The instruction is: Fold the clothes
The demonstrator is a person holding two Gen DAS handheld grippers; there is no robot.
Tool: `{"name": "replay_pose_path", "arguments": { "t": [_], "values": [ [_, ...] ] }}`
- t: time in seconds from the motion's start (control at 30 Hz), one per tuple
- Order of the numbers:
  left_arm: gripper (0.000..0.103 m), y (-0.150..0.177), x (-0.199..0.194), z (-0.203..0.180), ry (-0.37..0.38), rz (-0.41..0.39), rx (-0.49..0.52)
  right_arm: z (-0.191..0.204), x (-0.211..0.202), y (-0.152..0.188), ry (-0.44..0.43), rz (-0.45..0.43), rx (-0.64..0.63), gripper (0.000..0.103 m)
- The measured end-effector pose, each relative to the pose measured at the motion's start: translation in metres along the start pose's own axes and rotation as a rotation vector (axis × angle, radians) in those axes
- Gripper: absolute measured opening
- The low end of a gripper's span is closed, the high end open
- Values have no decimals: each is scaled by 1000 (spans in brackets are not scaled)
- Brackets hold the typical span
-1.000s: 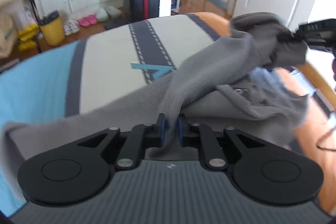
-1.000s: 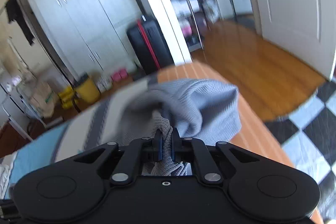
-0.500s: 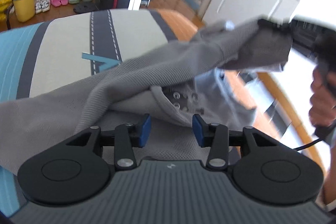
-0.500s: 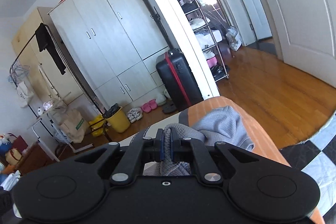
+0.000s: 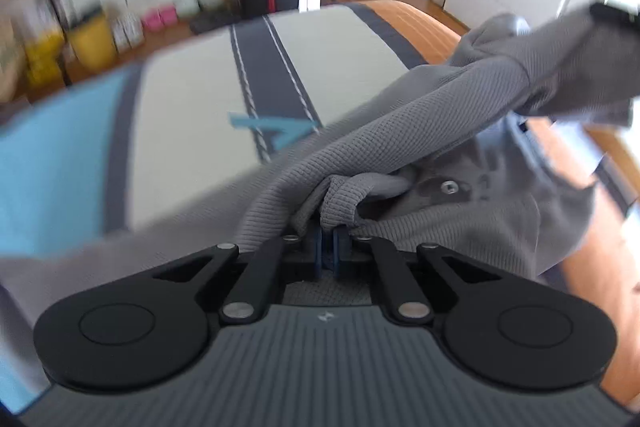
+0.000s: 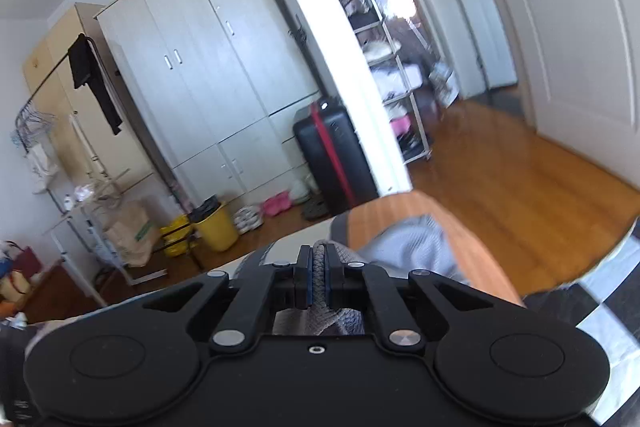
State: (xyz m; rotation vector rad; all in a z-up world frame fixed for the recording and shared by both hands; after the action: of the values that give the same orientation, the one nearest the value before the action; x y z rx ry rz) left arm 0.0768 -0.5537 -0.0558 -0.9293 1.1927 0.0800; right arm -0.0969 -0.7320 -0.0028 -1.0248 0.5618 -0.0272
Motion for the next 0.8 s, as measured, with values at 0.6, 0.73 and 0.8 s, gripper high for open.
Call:
{"name": "replay_pose_path", "arguments": {
  "t": [0.6,0.73,0.8],
  "values": [
    [3,-91,-40,119,-490,-311,-27,-12,20,14,167,134,15,14],
    [3,-78,-36,117,-502,-313,-36,-37,17,19,116,200,178,33],
    [3,-67,-36,110,-516,-296,9,-49,19,21,103,228,246,53]
  ]
}}
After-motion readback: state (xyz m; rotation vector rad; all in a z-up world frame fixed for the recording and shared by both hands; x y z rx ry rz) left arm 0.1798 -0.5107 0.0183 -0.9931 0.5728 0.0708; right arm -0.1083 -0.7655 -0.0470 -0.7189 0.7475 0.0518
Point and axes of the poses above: each gripper's, at about its wrist camera, not at the fingertips, and x roughly the way its jaws point, z to its left, y to its underside, the point moved 2 cm from there along x, roughly the way its jaws point, and after that the axes turned 5 degrees about z, right-handed, at the moved point
